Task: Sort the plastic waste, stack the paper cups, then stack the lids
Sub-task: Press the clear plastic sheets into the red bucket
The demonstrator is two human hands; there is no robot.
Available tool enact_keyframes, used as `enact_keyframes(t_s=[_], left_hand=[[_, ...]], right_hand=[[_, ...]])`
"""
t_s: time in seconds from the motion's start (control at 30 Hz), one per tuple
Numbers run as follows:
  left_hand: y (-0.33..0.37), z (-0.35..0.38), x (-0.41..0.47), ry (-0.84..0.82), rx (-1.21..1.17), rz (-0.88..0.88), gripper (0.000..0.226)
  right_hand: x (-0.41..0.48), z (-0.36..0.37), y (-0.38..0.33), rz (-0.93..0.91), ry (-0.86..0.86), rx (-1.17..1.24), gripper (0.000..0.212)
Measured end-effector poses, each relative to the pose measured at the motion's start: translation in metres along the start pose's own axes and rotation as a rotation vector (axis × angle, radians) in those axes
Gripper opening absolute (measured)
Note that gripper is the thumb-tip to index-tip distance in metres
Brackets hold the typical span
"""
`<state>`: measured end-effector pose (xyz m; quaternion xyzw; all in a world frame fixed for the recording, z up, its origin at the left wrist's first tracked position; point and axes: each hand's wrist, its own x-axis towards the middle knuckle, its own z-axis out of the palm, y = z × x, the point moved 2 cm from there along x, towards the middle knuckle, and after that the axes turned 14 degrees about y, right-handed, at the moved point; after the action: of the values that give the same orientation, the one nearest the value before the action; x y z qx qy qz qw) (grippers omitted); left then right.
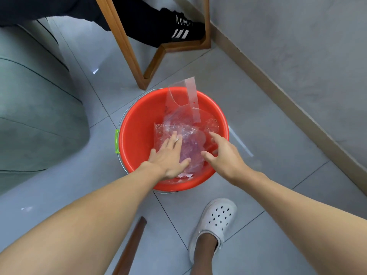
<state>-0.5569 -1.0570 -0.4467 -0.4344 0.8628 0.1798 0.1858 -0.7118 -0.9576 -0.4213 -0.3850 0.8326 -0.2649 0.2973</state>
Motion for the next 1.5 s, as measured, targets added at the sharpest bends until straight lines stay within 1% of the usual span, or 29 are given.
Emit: enact_keyframes(t_s=[0.17,0.3,0.4,0.53,0.63,0.77,0.9,1.07,1.23,1.33,1.43,1.5], left_hand=[[0.016,-0.045,-0.027,0.120,-0.093,0.097,0.068],[0.051,-0.087,-0.063,0.189,-0.068,0.185,0.061],[0.094,-0.120,-0.097,0.233,-0.023,0.305,0.059],[0.184,-0.166,-0.154,0.227,-0.033,0.498,0.052],[0.265,-0.195,-0.210,0.219,-0.086,0.630,0.046],[0.372,-0.227,-0.308,0.162,-0.171,0.825,0.041],[0.444,-0.247,-0.412,0.117,-0.158,1.023,0.034],[0.500,-0.275,-0.527,0.095,-0.107,1.178,0.030],[0.556,-0.281,-0.614,-0.003,0.002,1.397,0.024],[0.587,-0.267,-0.675,-0.054,0.046,1.576,0.022],[0.603,-0.243,-0.738,-0.113,0.038,1.727,0.021],[0.606,-0.224,-0.781,-0.184,0.066,1.827,0.021]], right_hand=[[-0.023,-0.027,-0.019,0.066,0.057,0.044,0.067],[-0.065,-0.072,-0.031,0.099,0.146,0.117,0.060],[-0.115,-0.124,-0.030,0.143,0.243,0.123,0.061],[-0.197,-0.212,-0.025,0.223,0.452,0.201,0.058],[-0.270,-0.280,-0.019,0.297,0.658,0.282,0.051],[-0.380,-0.362,-0.015,0.404,0.927,0.347,0.041],[-0.494,-0.415,-0.020,0.511,1.140,0.357,0.033],[-0.624,-0.455,-0.039,0.647,1.304,0.353,0.030],[-0.732,-0.483,-0.046,0.779,1.541,0.273,0.024],[-0.793,-0.483,-0.047,0.864,1.719,0.272,0.020],[-0.852,-0.466,-0.054,0.979,1.812,0.224,0.020],[-0.896,-0.449,-0.062,1.075,1.908,0.198,0.019]])
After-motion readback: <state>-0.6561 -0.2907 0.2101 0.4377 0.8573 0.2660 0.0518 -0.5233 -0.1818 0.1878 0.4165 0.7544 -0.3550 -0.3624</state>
